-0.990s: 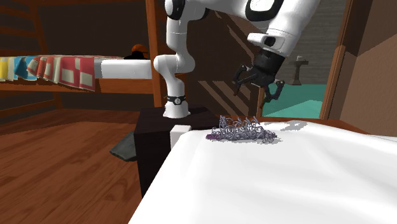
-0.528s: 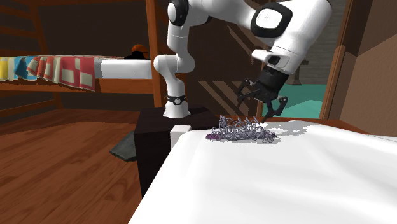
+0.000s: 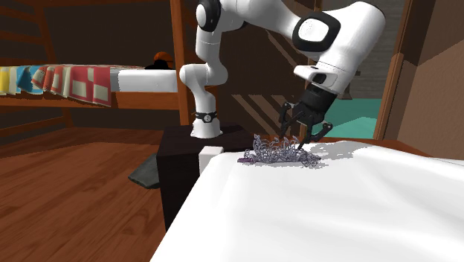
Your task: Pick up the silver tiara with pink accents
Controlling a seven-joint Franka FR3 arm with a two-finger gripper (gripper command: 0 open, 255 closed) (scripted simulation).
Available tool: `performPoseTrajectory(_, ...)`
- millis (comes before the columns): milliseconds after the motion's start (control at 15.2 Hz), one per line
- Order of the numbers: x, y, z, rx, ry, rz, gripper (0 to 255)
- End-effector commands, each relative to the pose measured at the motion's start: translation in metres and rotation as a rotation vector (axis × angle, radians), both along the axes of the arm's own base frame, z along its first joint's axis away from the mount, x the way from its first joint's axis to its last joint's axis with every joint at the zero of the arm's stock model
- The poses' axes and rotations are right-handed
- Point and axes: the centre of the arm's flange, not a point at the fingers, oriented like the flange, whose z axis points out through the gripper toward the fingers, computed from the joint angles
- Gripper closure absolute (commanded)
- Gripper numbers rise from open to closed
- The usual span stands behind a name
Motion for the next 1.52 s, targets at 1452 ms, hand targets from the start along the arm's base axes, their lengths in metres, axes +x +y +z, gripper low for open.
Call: performPoseTrajectory(1452, 0.000, 0.000, 0.078, -0.001, 0.004, -0.001, 255)
